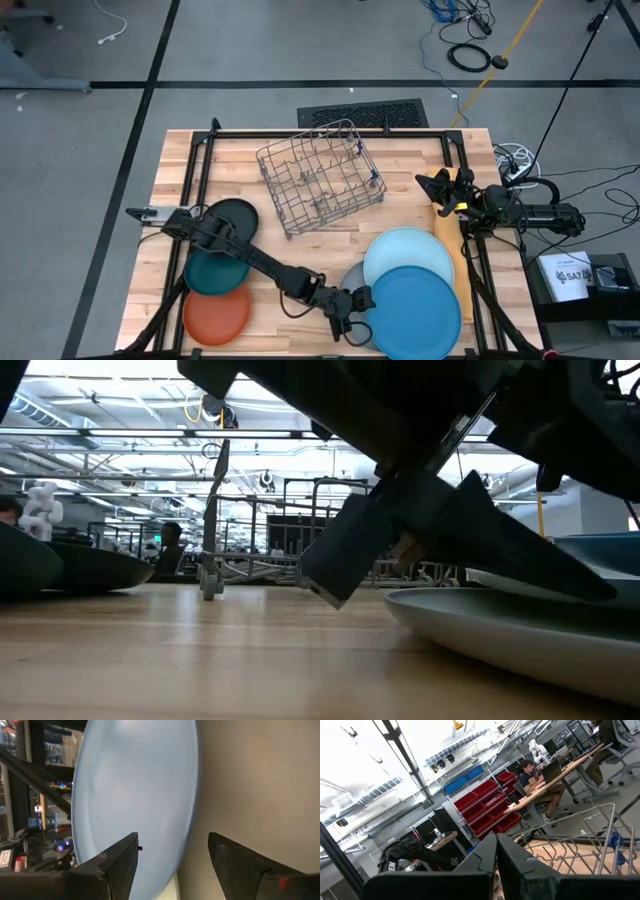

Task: Sort dishes
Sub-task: Put the blue plate into the dish rack

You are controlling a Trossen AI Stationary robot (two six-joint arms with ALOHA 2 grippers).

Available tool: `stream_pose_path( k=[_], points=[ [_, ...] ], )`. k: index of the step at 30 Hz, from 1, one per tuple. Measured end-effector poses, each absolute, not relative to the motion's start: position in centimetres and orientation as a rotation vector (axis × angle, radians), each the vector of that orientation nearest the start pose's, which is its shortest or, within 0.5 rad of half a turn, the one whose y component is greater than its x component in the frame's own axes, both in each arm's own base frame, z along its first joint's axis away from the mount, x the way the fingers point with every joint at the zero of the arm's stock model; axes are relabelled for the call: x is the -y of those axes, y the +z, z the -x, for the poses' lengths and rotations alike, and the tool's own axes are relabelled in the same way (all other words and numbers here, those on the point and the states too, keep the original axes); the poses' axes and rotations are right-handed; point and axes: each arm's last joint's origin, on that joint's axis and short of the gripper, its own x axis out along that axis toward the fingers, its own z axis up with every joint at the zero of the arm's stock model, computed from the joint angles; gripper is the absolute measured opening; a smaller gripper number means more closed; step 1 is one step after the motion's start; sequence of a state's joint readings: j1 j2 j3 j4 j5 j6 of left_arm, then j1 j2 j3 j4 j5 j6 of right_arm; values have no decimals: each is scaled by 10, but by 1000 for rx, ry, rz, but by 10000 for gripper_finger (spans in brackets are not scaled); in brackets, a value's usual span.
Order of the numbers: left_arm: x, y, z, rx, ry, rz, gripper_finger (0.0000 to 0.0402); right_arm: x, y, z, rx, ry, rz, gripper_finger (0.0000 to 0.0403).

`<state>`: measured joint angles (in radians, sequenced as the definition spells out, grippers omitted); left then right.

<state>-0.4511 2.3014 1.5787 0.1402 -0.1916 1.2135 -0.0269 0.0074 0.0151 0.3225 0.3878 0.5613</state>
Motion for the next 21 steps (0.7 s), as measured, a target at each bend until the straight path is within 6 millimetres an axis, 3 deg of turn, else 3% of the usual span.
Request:
stream_pose_path(
  k=[3,10,21],
  points=[
    [214,119,-454,-336,-578,-1367,239,13,198,-90,432,-310,-607,6],
    [215,114,-458,-293,-532,-1381,207,13,196,-90,415,-316,-604,6],
    [215,115,-460,-279,-498,-1371,60,13,196,-90,412,-317,-600,6]
  ],
)
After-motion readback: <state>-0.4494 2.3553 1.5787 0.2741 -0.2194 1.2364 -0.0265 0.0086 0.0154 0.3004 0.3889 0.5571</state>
